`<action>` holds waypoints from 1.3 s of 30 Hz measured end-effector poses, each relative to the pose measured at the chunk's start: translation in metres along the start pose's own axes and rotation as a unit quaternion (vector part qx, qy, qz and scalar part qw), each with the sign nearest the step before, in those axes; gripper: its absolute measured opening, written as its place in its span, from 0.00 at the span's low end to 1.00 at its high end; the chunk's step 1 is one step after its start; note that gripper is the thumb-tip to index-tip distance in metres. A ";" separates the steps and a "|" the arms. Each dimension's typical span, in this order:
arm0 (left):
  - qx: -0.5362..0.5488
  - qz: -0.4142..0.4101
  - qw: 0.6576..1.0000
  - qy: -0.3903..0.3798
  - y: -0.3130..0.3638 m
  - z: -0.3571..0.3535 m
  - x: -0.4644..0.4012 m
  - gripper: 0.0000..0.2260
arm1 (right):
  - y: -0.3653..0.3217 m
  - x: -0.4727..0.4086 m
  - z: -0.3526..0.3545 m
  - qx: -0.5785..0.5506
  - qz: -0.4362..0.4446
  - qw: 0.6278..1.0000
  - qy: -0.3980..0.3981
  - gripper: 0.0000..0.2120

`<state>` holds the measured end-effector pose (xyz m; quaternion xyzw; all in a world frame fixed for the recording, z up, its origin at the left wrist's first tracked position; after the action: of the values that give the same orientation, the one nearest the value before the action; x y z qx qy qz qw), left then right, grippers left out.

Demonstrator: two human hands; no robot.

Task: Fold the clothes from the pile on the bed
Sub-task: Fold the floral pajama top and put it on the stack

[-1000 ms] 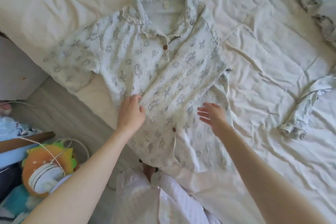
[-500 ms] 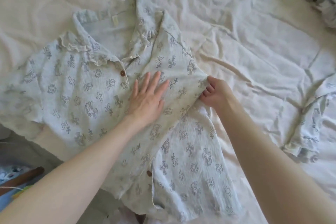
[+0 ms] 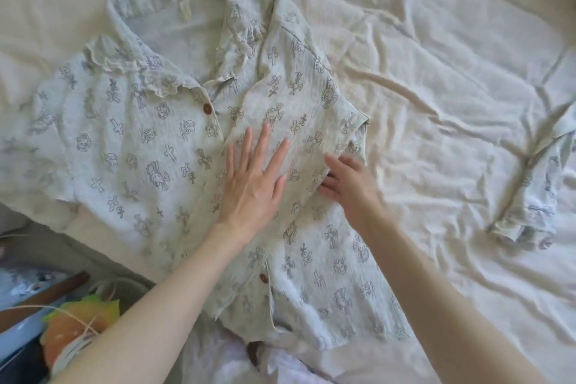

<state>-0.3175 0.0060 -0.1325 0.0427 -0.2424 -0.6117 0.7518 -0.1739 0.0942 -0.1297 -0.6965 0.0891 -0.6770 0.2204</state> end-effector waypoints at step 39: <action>0.018 0.289 0.953 0.089 -0.407 0.106 0.126 0.23 | 0.134 0.044 -0.287 0.795 0.349 0.496 0.003 0.32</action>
<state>-0.7107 -0.1893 -0.1468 0.0386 -0.1873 -0.3575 0.9141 -0.4295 -0.0970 -0.1515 -0.1373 -0.2510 -0.3315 0.8990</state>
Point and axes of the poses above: each hand's wrist, its own x-axis away from the middle knuckle, its own z-axis out of the back of the hand, y = z × x, the point moved 1 cm from there along -x, towards the middle knuckle, and after that the axes turned 2 degrees about -z, right-handed, at the moved point
